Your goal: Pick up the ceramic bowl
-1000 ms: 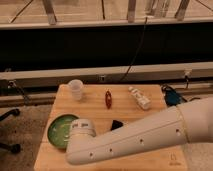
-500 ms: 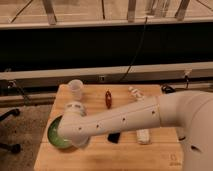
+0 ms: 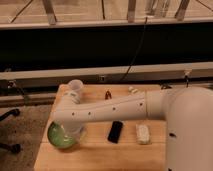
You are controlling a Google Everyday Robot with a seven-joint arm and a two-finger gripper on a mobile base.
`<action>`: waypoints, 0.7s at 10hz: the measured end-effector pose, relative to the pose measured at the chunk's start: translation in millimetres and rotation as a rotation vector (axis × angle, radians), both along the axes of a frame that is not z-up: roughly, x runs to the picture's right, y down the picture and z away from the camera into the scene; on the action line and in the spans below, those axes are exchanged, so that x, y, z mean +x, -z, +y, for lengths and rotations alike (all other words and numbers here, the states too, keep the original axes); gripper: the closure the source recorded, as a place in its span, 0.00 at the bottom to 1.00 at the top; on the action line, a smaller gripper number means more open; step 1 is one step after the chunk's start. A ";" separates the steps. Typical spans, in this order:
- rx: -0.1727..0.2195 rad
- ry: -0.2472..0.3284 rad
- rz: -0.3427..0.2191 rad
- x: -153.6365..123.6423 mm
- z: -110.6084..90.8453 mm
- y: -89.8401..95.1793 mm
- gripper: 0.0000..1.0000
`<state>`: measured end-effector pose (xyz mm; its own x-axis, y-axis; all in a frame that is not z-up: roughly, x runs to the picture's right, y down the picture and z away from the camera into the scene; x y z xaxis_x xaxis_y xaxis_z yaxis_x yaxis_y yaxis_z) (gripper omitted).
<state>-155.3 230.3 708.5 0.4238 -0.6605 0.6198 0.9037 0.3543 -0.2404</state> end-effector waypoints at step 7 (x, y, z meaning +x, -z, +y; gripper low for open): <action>-0.001 -0.037 -0.054 -13.3 7.9 -56.7 0.20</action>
